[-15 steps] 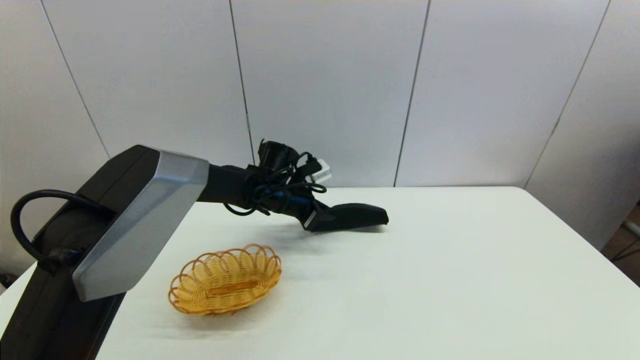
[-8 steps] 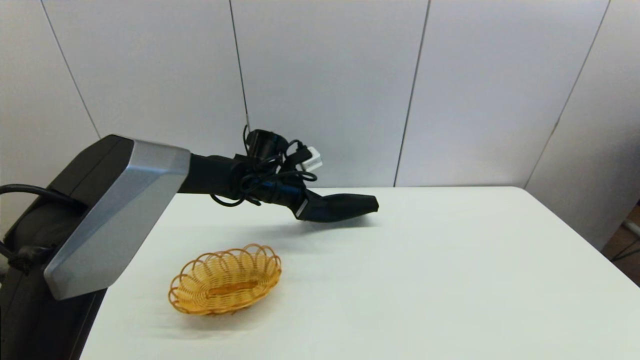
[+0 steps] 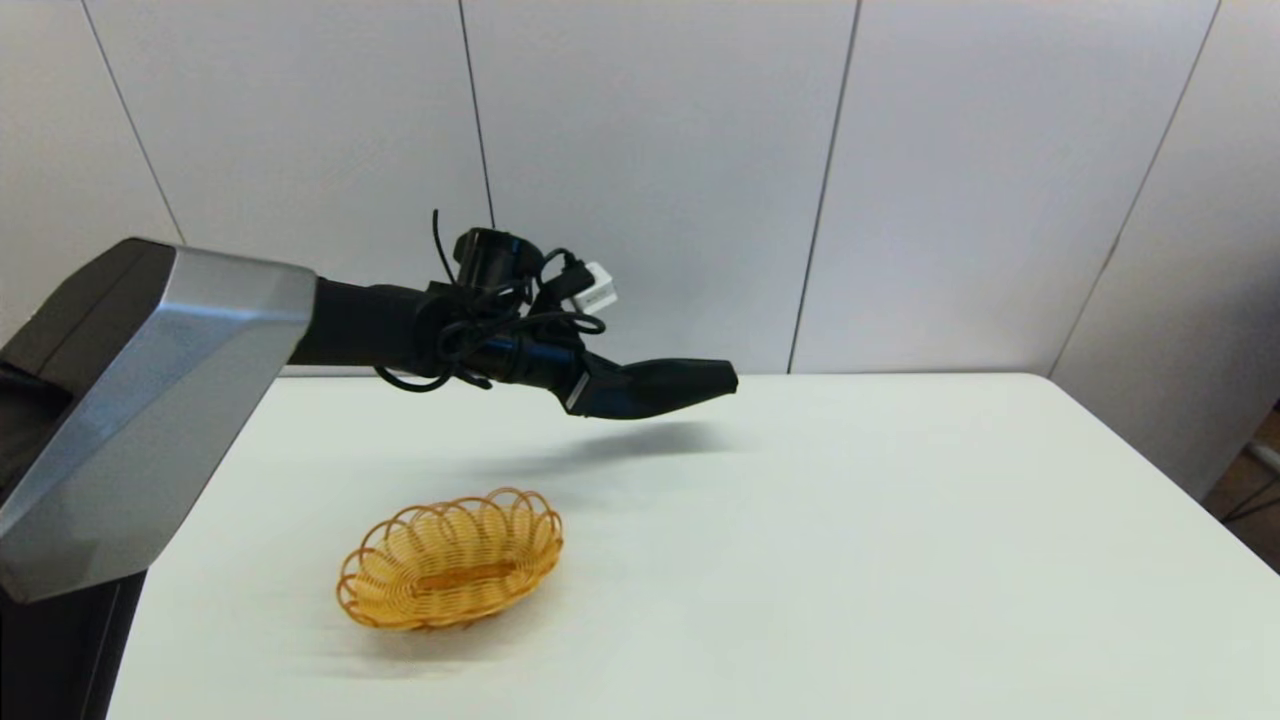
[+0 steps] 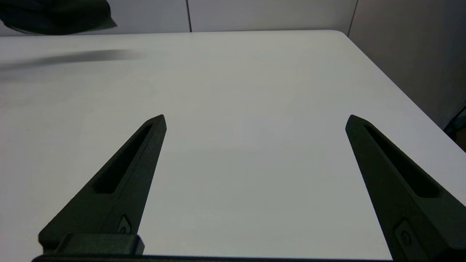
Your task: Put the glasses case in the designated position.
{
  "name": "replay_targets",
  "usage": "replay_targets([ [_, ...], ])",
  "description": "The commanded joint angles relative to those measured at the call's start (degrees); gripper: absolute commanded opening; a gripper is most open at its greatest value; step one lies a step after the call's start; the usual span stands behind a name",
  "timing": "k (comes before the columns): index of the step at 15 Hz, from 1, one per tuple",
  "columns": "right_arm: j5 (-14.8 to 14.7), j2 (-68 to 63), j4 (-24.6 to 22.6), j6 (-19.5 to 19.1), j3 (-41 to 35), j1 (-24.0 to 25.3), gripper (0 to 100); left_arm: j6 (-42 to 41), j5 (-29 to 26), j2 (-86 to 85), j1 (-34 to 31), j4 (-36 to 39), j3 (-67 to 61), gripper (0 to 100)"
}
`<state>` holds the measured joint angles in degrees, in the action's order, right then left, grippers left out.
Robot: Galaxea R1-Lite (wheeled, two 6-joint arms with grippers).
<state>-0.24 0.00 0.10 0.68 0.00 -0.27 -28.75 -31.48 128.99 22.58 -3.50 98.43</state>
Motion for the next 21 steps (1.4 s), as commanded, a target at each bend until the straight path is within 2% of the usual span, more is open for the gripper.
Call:
replay_targets([
  [1,0.0,0.0,0.0,0.0,0.0,0.0,100,-0.4,0.0,-3.7,-1.1,0.1,-1.4,0],
  [5,0.0,0.0,0.0,0.0,0.0,0.0,100,-0.7,1.4,-6.7,-3.8,0.2,-1.7,0],
  [11,0.0,0.0,0.0,0.0,0.0,0.0,100,-4.4,3.7,-11.8,-12.0,0.1,-4.8,0],
  [16,0.0,0.0,0.0,0.0,0.0,0.0,100,-10.1,5.1,-18.7,-18.8,-0.4,-12.1,0],
  [19,0.0,0.0,0.0,0.0,0.0,0.0,100,-15.4,8.1,-23.0,-21.9,-4.1,-15.2,0],
  [21,0.0,0.0,0.0,0.0,0.0,0.0,100,-16.0,8.6,-26.2,-23.3,-6.5,-18.2,0],
])
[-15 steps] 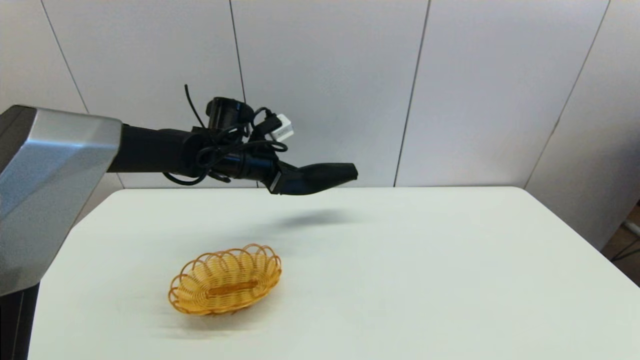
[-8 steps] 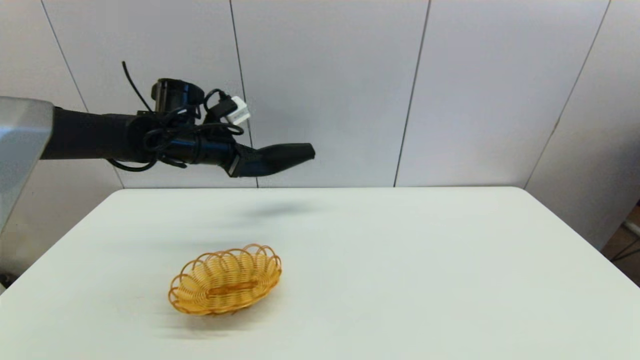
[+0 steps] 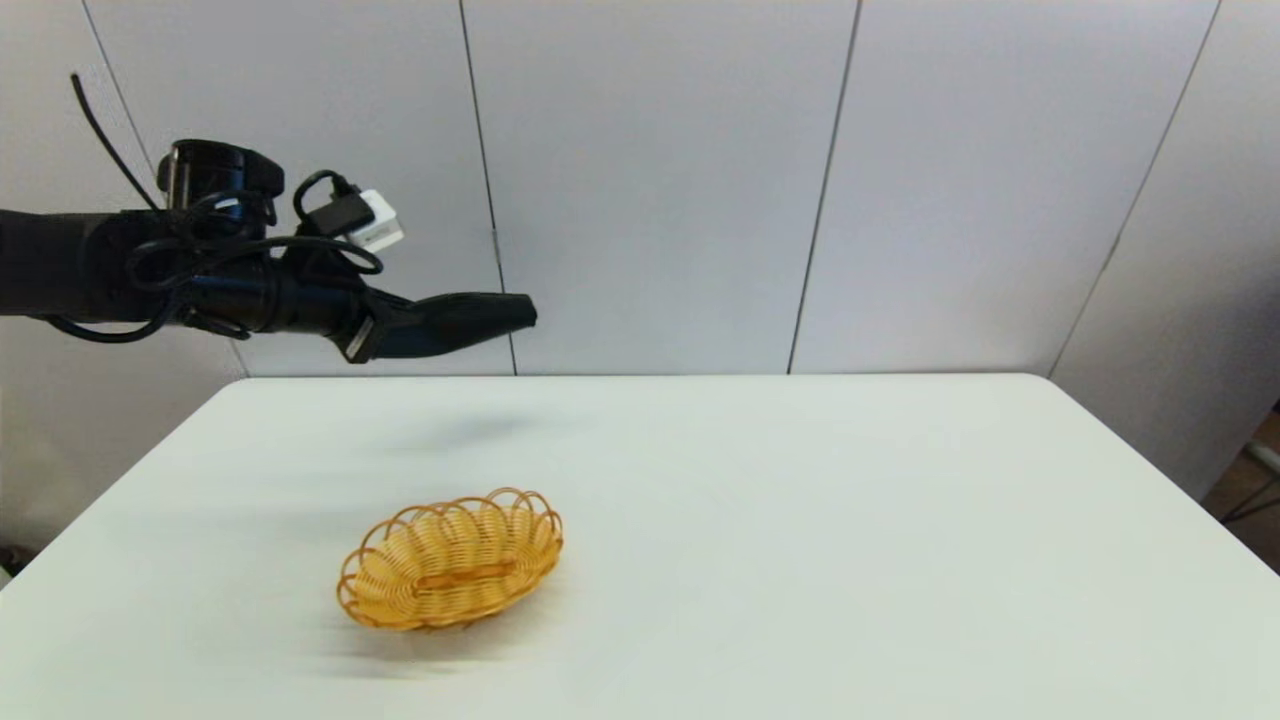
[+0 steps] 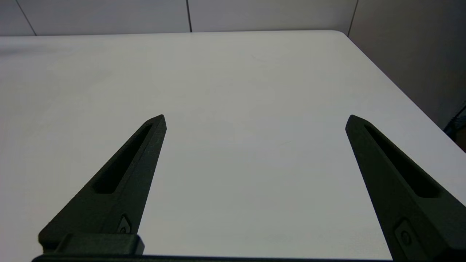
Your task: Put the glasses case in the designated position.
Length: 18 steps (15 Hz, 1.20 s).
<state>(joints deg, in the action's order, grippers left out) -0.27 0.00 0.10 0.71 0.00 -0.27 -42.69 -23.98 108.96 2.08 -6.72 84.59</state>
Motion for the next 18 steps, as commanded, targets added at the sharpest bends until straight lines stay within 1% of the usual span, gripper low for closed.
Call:
replay_targets([
  [1,0.0,0.0,0.0,0.0,0.0,0.0,100,-2.1,2.0,-7.9,-3.3,-4.5,-5.7,0],
  [4,0.0,0.0,0.0,0.0,0.0,0.0,100,-2.6,4.9,-12.5,-5.2,-8.5,-8.9,0],
  [6,0.0,0.0,0.0,0.0,0.0,0.0,100,-4.2,7.6,-15.2,-7.4,-8.8,-12.3,0],
  [7,0.0,0.0,0.0,0.0,0.0,0.0,100,-4.2,8.4,-16.3,-8.2,-9.1,-13.8,0],
  [10,0.0,0.0,0.0,0.0,0.0,0.0,100,-4.0,10.5,-20.0,-11.4,-13.5,-18.1,0],
  [12,0.0,0.0,0.0,0.0,0.0,0.0,100,-3.1,13.0,-21.9,-12.3,-15.3,-21.0,0],
  [16,0.0,0.0,0.0,0.0,0.0,0.0,100,-1.3,13.1,-23.7,-12.5,-15.4,-24.1,0],
  [18,0.0,0.0,0.0,0.0,0.0,0.0,100,-1.1,10.3,-23.5,-12.5,-15.2,-24.2,0],
])
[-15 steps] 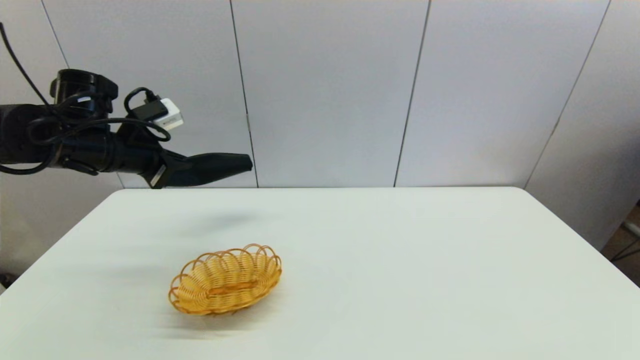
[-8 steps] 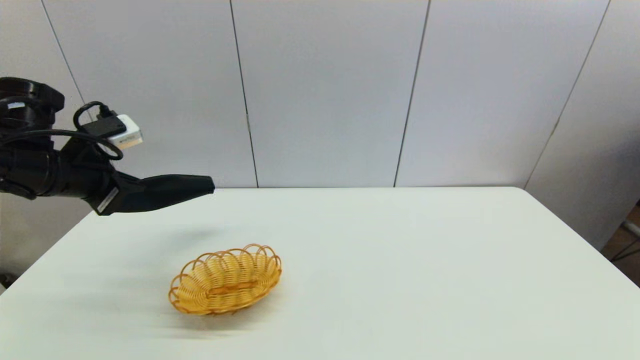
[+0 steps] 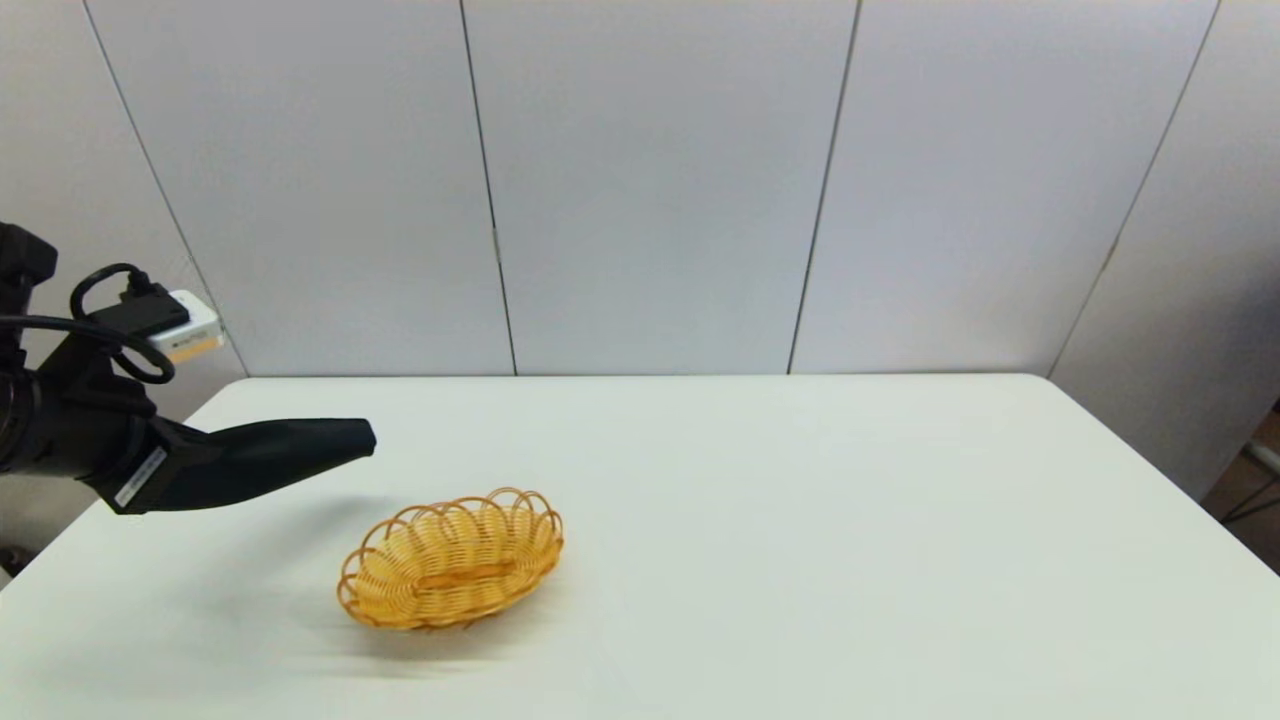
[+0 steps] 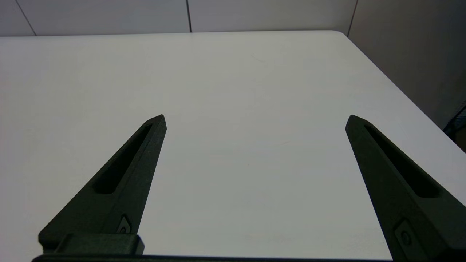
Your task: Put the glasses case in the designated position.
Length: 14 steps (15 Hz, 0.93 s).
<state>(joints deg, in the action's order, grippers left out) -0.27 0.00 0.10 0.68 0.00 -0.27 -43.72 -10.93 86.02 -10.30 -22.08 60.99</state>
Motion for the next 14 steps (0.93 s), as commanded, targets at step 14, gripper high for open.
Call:
replay_targets([
  [14,0.0,0.0,0.0,0.0,0.0,0.0,100,0.6,-2.8,-2.6,-1.9,-0.1,-5.0,0],
])
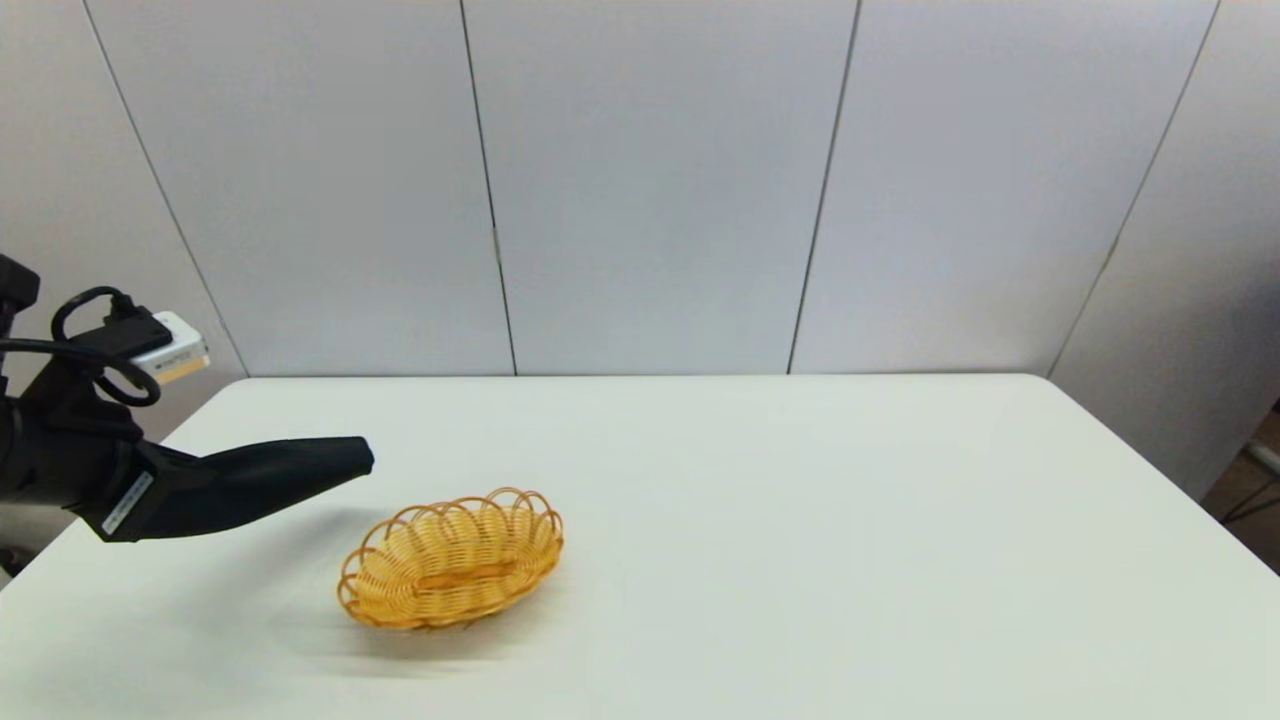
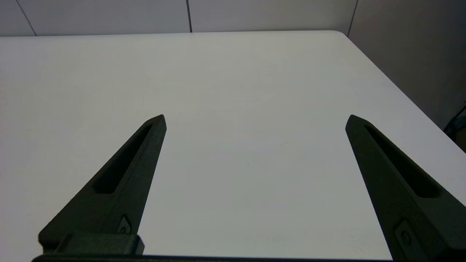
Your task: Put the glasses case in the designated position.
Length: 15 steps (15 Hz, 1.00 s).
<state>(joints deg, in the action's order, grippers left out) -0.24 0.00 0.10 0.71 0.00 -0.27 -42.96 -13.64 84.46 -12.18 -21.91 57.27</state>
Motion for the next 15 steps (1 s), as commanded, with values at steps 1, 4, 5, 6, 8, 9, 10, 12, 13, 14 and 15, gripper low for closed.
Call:
replay_targets([
  [1,0.0,0.0,0.0,0.0,0.0,0.0,100,-0.2,-0.1,-1.5,0.0,-0.3,-1.8,0],
  [4,0.0,0.0,0.0,0.0,0.0,0.0,100,0.2,-0.1,-2.7,0.0,-0.3,-3.5,0],
  [5,0.0,0.0,0.0,0.0,0.0,0.0,100,0.2,-0.1,-2.9,0.0,-0.3,-3.9,0],
  [6,0.0,0.0,0.0,0.0,0.0,0.0,100,0.2,-0.1,-3.0,-0.1,-0.3,-4.2,0],
  [8,0.0,0.0,0.0,0.0,0.0,0.0,100,-0.1,0.0,-3.4,-0.1,-0.3,-4.5,0],
  [9,0.0,0.0,0.0,0.0,0.0,0.0,100,0.2,0.0,-3.7,-0.1,-0.3,-4.7,0],
  [10,0.0,0.0,0.0,0.0,0.0,0.0,100,0.3,0.0,-3.8,-0.1,-0.3,-4.8,0],
  [12,0.0,0.0,0.0,0.0,0.0,0.0,100,0.3,0.0,-3.9,-0.4,-0.3,-5.1,0],
  [13,0.0,0.0,0.0,0.0,0.0,0.0,100,0.3,0.0,-3.9,-0.5,-0.3,-5.1,0],
  [14,0.0,0.0,0.0,0.0,0.0,0.0,100,0.3,0.0,-3.9,-0.5,-0.3,-5.1,0],
  [15,0.0,0.0,0.0,0.0,0.0,0.0,100,0.3,0.0,-4.0,-0.5,-0.3,-5.1,0],
])
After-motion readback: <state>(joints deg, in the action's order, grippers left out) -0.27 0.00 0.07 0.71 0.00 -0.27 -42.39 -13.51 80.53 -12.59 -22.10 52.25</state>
